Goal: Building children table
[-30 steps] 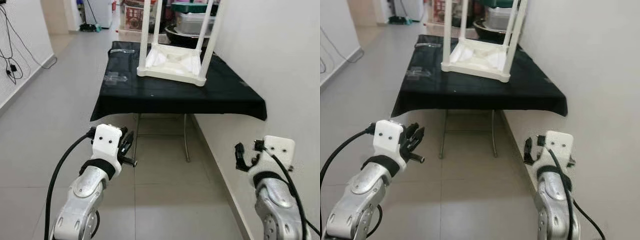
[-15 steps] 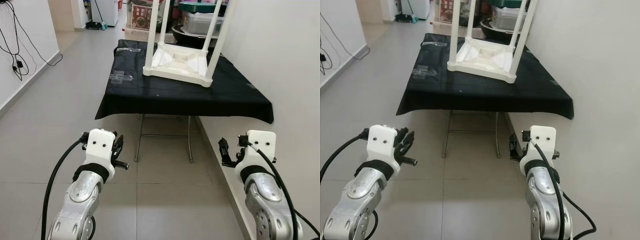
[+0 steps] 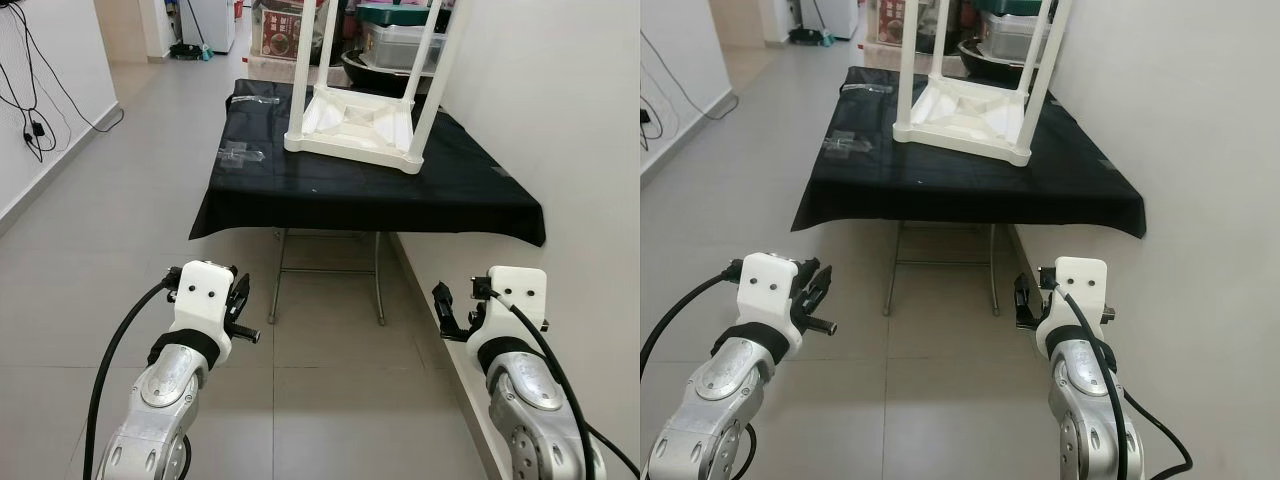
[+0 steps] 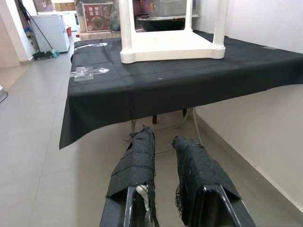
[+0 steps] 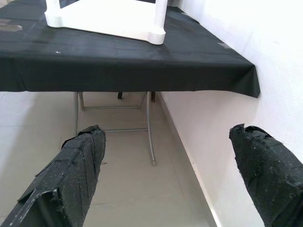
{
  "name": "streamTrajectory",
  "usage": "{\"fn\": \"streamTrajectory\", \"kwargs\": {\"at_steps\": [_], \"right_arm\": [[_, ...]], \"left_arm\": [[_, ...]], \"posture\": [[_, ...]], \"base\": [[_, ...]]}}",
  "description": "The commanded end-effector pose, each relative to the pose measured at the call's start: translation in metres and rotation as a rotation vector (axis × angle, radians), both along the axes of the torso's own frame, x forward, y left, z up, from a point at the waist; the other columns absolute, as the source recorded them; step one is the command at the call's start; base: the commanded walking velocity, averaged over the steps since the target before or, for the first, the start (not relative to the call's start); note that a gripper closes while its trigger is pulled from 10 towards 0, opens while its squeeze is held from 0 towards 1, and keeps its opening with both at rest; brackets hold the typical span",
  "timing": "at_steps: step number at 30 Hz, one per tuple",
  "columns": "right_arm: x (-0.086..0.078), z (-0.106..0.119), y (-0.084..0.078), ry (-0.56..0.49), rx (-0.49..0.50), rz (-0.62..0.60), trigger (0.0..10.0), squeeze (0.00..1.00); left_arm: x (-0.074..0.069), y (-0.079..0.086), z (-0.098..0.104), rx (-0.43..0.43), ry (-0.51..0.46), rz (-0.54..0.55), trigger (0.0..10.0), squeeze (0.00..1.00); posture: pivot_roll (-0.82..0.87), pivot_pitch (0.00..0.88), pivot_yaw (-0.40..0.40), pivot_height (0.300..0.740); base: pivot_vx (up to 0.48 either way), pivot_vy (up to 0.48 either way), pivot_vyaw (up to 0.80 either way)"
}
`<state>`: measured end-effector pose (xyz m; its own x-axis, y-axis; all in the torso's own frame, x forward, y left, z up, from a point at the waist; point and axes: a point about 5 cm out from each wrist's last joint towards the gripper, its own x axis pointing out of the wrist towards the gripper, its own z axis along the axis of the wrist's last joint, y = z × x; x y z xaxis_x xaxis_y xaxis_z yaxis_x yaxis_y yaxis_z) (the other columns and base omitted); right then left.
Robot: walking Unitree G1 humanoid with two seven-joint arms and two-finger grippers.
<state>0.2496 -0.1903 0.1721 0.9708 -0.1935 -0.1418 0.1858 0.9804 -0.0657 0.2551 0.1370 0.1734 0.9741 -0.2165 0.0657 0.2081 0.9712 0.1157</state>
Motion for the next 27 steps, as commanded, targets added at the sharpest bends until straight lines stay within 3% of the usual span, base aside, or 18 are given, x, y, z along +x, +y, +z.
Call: {"fn": "streamTrajectory", "kwargs": {"at_steps": [1,12,27], "right_arm": [[-0.002,-0.004,-0.003,0.029,0.003,-0.009,10.0,0.00],[-0.014,-0.007,-0.011,0.046,-0.007,-0.080,10.0,0.00],[-0.016,-0.006,-0.006,0.035,0.010,-0.096,10.0,0.00]], "left_arm": [[0.000,-0.001,-0.006,0.005,0.023,-0.014,10.0,0.00],[0.004,-0.008,-0.007,0.000,0.028,-0.065,10.0,0.00],[0.006,-0.011,-0.007,0.005,0.029,-0.094,10.0,0.00]], "posture": [[0.04,0.000,-0.127,0.740],[0.00,0.000,-0.078,0.740],[-0.01,0.000,-0.062,0.740]], "base": [[0.000,0.000,0.00],[0.000,0.000,0.00],[0.000,0.000,0.00]]}}
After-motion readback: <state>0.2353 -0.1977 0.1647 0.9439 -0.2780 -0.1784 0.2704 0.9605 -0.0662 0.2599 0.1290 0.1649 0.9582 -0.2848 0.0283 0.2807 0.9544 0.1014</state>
